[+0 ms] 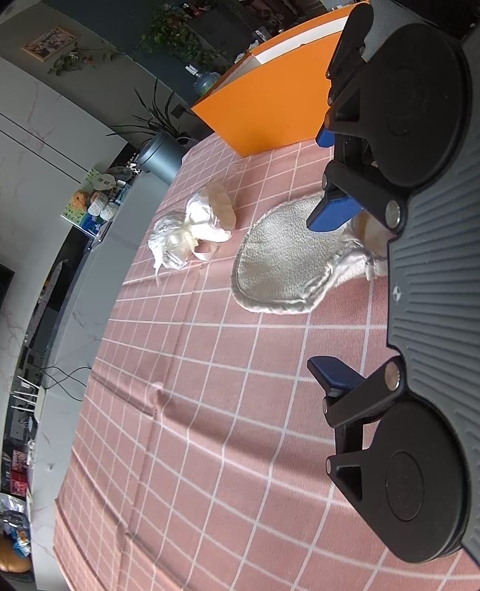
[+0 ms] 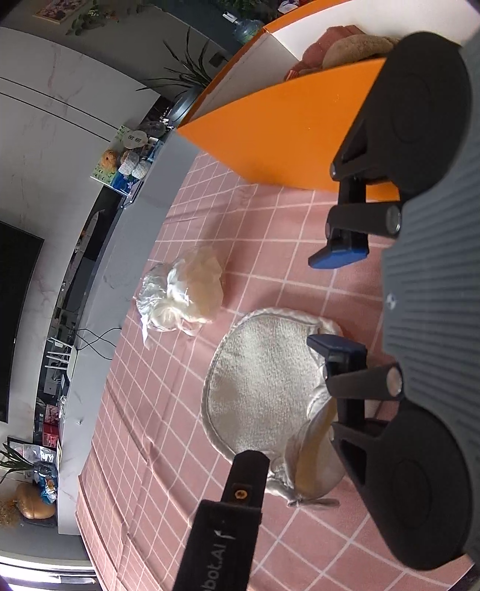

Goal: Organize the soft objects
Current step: 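Grasp the beige terry-cloth pouch edge with the left tool, then grasp the white plastic-wrapped bundle with the right tool while the left tool holds the pouch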

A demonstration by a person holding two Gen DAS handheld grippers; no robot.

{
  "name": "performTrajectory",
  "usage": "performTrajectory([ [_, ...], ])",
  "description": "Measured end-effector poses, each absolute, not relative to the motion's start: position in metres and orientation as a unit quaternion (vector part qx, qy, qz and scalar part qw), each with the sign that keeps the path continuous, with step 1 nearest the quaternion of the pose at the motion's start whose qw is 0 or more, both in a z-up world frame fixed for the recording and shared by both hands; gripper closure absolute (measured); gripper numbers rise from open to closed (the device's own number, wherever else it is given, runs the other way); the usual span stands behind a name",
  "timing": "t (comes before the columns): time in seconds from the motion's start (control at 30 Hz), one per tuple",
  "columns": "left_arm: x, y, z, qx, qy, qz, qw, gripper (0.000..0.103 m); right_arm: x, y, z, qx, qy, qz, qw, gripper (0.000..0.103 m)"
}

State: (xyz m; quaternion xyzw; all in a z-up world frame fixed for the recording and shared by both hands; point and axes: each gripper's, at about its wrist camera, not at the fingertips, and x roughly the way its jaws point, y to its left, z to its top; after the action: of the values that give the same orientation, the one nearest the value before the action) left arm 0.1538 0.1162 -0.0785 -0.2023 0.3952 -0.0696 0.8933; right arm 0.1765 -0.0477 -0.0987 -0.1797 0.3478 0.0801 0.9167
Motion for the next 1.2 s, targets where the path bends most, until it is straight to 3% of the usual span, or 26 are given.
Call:
performTrajectory([
  [0.2,0.168,0.105,-0.092,-0.211,0.411,-0.084,0.883,0.013,0.184,-0.048,-0.109,-0.153,0.366,0.102,0.912,0.066],
  [0.3,0.171,0.094,-0.092,-0.199,0.406,-0.100,0.886,0.017,0.183,-0.043,-0.112,-0.155,0.362,0.115,0.912,0.074],
  [0.5,0.175,0.068,-0.093,-0.134,0.397,-0.106,0.902,0.058,0.181,-0.033,-0.114,-0.161,0.358,0.131,0.910,0.089],
  [0.53,0.176,0.066,-0.093,-0.127,0.397,-0.105,0.903,0.072,0.182,-0.032,-0.113,-0.161,0.358,0.131,0.910,0.089],
  [0.57,0.176,0.064,-0.094,-0.117,0.397,-0.103,0.904,0.079,0.182,-0.033,-0.113,-0.161,0.359,0.131,0.910,0.089],
  [0.7,0.173,0.062,-0.094,-0.089,0.391,-0.101,0.911,0.088,0.183,-0.032,-0.111,-0.155,0.364,0.136,0.908,0.089],
  [0.77,0.172,0.067,-0.091,-0.089,0.383,-0.097,0.914,0.090,0.184,-0.030,-0.107,-0.152,0.361,0.144,0.909,0.088],
  [0.83,0.172,0.077,-0.085,-0.090,0.371,-0.089,0.920,0.091,0.185,-0.027,-0.102,-0.150,0.354,0.148,0.911,0.076],
  [0.97,0.177,0.102,-0.075,-0.099,0.355,-0.063,0.927,0.091,0.197,-0.021,-0.088,-0.148,0.335,0.143,0.920,0.070],
  [1.2,0.202,0.135,-0.064,-0.116,0.335,-0.034,0.935,0.091,0.244,-0.010,-0.072,-0.135,0.307,0.105,0.936,0.049],
])
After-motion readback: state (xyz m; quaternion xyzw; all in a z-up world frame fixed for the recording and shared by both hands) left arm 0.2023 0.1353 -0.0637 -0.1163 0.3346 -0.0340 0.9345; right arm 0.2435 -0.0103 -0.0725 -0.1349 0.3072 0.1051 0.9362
